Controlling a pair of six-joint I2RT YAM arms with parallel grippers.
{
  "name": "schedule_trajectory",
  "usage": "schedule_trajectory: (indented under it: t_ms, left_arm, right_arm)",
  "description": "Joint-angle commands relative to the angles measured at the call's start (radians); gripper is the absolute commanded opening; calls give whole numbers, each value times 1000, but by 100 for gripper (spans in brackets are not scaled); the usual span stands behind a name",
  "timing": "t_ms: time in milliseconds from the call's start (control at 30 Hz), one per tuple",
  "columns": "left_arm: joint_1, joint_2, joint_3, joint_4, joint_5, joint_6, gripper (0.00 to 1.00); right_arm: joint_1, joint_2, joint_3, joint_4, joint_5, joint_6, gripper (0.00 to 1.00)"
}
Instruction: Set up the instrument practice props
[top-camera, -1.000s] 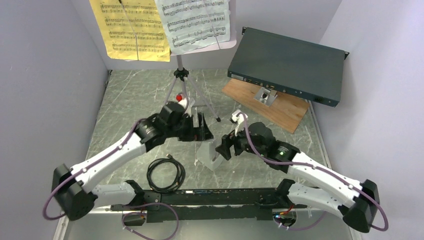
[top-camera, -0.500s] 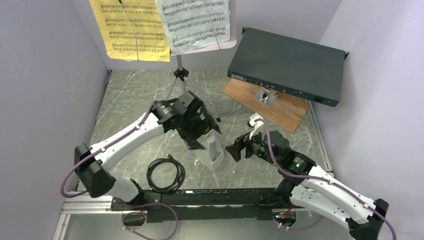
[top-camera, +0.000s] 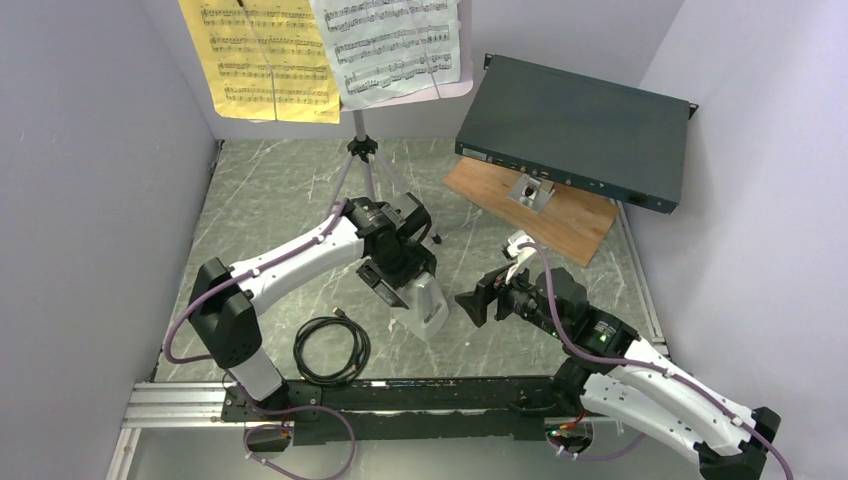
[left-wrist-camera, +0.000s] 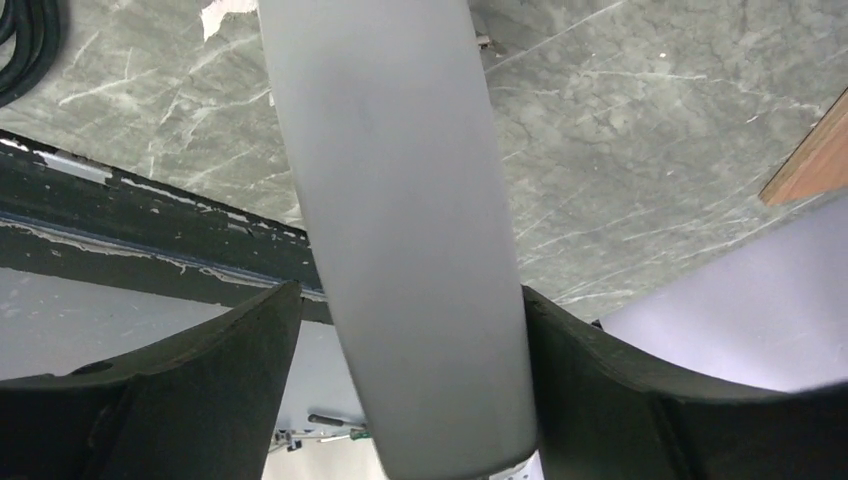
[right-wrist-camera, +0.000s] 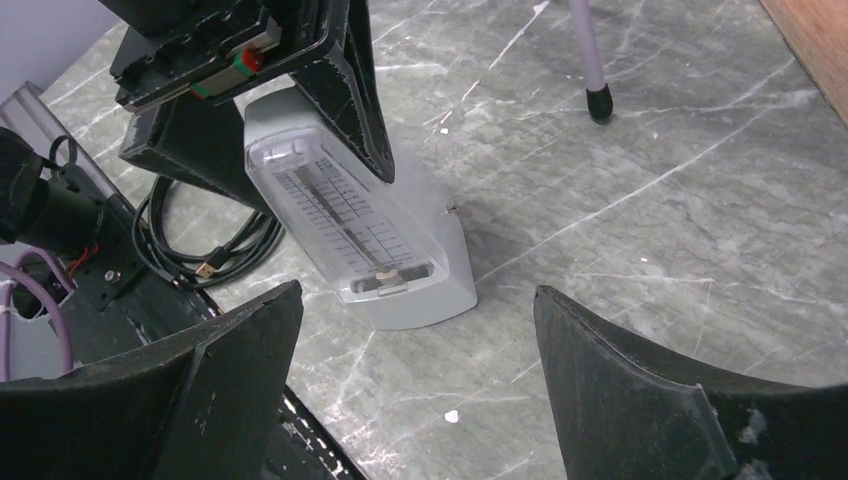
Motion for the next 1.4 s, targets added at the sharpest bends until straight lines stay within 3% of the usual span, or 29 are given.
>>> schedule_trajectory:
  t_ms: [0, 133, 200, 233, 333, 400, 500, 600, 900, 967, 1100, 1367]
  left_arm:
    - [-10, 22, 0, -58, -62, -38, 74]
    - [-10, 24, -15, -53, -75, 1, 45]
    - [-10, 7, 4, -89, -147, 44, 28]
    - [-12, -7, 14, -106, -211, 87, 23]
    - [-12, -73, 9, -57, -312, 321, 13]
    - [-12, -136, -35, 50, -309, 562, 0]
    - [-11, -249, -115, 166, -240, 906, 0]
    - [-10, -356, -169, 206, -172, 1112, 0]
    - [-10, -468, -103, 146, -147, 1400, 0]
    - [-10, -454, -70, 115, -151, 1422, 0]
    - [-11, -424, -11, 61, -179, 1404, 0]
    - [-12, -361, -23, 42, -188, 1282, 0]
  right_arm:
    - [-1, -17, -9, 2, 13, 15, 88]
    - [0, -4, -9, 12, 5, 13, 88]
    - [-1, 16, -8, 21, -12, 12, 88]
    - [-1, 31, -8, 29, -26, 12, 88]
    - [-1, 72, -16, 77, -100, 18, 88]
    - [-1, 104, -28, 128, -166, 18, 88]
    - [-1, 147, -47, 224, -270, 10, 89]
    - [-1, 191, -53, 283, -330, 8, 89]
    - [0, 340, -92, 553, -437, 106, 83]
    - [1, 394, -95, 623, -425, 125, 79]
    - [34, 488, -52, 652, -301, 124, 62]
    - [140, 606, -79, 827, -13, 209, 66]
